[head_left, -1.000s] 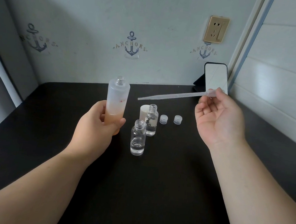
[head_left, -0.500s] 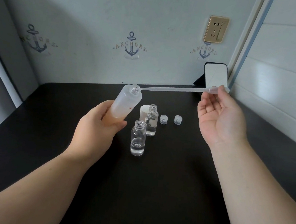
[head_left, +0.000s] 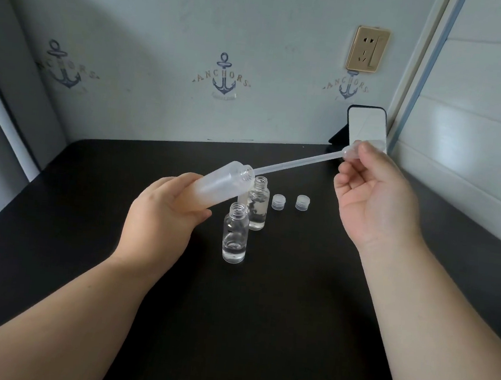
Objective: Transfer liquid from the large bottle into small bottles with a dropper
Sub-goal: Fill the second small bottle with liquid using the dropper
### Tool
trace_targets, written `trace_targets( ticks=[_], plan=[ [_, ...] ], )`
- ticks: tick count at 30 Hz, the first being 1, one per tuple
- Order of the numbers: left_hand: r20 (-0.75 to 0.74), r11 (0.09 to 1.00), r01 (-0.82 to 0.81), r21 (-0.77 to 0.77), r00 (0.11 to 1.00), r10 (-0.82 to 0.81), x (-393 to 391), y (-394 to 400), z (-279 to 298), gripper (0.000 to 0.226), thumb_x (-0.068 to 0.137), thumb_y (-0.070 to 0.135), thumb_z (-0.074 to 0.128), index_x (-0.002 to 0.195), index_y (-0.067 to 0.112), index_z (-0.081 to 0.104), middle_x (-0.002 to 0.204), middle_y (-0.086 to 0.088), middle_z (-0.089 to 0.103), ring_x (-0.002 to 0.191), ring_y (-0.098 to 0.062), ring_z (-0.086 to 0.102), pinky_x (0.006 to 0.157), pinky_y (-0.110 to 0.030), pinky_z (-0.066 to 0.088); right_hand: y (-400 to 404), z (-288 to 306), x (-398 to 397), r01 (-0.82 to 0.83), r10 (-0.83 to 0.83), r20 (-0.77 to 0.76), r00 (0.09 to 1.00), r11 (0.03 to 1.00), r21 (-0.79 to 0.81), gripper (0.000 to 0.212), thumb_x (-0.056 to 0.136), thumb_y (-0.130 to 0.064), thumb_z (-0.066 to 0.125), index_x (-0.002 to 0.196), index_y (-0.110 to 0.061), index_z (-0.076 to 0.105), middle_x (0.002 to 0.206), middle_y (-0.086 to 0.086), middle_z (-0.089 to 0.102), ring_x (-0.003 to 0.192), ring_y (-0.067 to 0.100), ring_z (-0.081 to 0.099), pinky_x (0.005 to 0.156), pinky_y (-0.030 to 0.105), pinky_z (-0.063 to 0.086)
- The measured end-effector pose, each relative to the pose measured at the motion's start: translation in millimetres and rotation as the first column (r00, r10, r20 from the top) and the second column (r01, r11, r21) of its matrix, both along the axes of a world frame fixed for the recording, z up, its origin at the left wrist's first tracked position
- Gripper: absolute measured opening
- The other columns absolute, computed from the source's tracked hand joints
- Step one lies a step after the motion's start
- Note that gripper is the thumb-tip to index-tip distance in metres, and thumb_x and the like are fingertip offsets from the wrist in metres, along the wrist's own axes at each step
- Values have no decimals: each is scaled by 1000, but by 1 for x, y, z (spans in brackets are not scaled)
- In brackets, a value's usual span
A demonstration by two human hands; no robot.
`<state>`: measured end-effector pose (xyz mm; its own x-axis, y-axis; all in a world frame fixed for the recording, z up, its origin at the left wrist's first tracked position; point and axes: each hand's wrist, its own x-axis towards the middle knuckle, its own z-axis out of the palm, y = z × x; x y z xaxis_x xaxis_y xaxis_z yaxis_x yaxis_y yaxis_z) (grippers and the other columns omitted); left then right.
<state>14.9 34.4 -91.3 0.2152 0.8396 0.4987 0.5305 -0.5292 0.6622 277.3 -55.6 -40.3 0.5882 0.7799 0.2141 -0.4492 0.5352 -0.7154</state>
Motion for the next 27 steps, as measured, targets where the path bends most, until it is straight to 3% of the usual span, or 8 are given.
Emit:
trace_targets(
  ticks=[3,8,13,20,27],
  plan=[
    [-14,1000,5,10,1000,-5,0,0,-1,45,81,23,81,118,42,65,100,31,57,94,6,49,78,-6,33,-1,0,-6,-37,38,165,986,999,-7,15,88,-11,69,78,-15,79,81,3,73,68,13,66,63,21,51],
    [-31,999,27,35,999,-25,0,0,-2,49,80,22,82,122,39,67,103,34,56,102,0,50,82,-8,34,-2,-2,-21,-106,120,383,916,993,-58,15,87,-10,68,79,-17,79,85,5,76,73,17,70,66,21,53],
    [-30,997,49,59,998,-47,1,0,-3,50,79,21,83,122,39,67,104,35,55,105,0,51,86,-9,34,1,-7,-34,-143,191,468,863,980,-137,10,83,-11,73,83,-16,81,87,10,78,78,20,74,69,22,55],
    [-33,995,50,82,998,-47,0,1,-4,52,79,22,84,124,39,66,102,39,51,105,0,49,86,-9,32,2,-10,-37,-127,211,541,814,974,-189,8,89,-11,74,88,-15,80,94,17,77,87,26,73,81,34,58],
    [-40,996,46,73,998,-43,0,0,-3,52,79,22,83,125,39,66,102,35,53,107,-5,52,88,-20,37,0,-8,-37,-131,204,505,838,976,-176,14,81,-16,75,91,-7,78,93,15,77,82,25,73,74,30,58]
  ],
)
